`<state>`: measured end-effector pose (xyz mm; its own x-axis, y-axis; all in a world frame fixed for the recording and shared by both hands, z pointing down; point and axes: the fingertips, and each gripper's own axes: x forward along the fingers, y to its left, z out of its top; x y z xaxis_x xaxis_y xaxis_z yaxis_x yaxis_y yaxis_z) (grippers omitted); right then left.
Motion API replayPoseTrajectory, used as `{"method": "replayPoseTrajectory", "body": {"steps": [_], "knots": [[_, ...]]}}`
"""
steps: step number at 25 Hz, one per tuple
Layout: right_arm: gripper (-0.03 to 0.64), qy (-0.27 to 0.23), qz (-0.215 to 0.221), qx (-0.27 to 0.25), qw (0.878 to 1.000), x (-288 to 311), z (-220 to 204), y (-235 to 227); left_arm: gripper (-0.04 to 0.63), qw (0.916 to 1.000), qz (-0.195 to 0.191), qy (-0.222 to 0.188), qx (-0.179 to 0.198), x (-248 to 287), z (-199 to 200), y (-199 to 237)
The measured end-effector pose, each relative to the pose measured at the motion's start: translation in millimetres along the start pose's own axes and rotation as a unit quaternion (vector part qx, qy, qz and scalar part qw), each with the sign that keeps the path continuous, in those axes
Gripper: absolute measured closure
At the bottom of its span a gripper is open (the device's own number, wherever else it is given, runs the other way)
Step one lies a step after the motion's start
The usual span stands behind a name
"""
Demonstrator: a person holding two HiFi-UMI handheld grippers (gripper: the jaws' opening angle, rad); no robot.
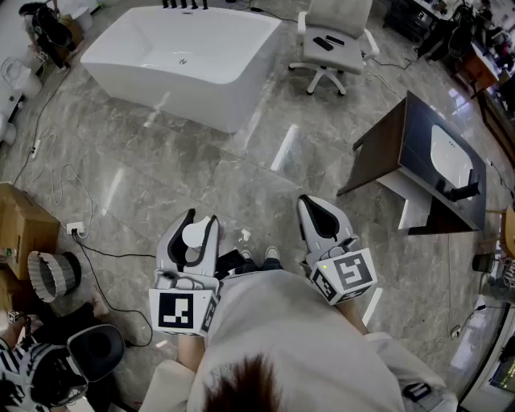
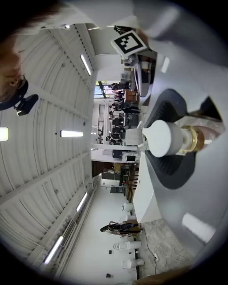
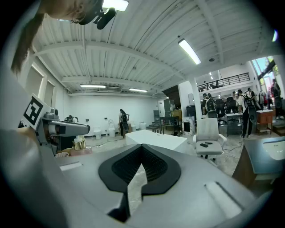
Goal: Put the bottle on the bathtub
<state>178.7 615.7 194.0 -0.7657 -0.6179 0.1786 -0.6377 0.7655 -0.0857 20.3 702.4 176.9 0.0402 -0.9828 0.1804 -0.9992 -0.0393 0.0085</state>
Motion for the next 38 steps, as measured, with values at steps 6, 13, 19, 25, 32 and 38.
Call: {"method": "replayPoseTrajectory", "body": {"steps": [6,13,19,25,32,38], "knots": [[0.618,0.003,0.002,0.002,1.000,4.3,-1.5,-2.0,0.397,0.9999,-0.001,-0.003,-0.013,4.5,4.2,1.4],[0.618,0.007,0.011,-0.002,1.000,-3.7,-3.6,-16.5,0.397,1.0000,0.003,-0.001,-0.008,12.3,4.5,-15.9],[0.618,-0.010,0.029,0.008,1.000,-14.7,-2.5,-30.7,0.397,0.9997,0.014,-0.007,-0.018,18.4,9.2,-21.2],[0.618,-0.013,0.030,0.002,0.999,-29.9,-5.2,-51.4,0.397,0.9990,0.033,-0.021,-0.020,22.3,12.3,-24.1],[0.618,-0.004,0.030,0.003,1.000,-23.2,-5.6,-63.9,0.397,0.9983,0.047,-0.022,-0.026,38.3,16.8,-12.0],[0.618,0.019,0.029,0.009,0.999,13.8,-6.7,-66.7,0.397,0.9986,0.038,-0.010,-0.036,68.9,18.2,9.3]]}}
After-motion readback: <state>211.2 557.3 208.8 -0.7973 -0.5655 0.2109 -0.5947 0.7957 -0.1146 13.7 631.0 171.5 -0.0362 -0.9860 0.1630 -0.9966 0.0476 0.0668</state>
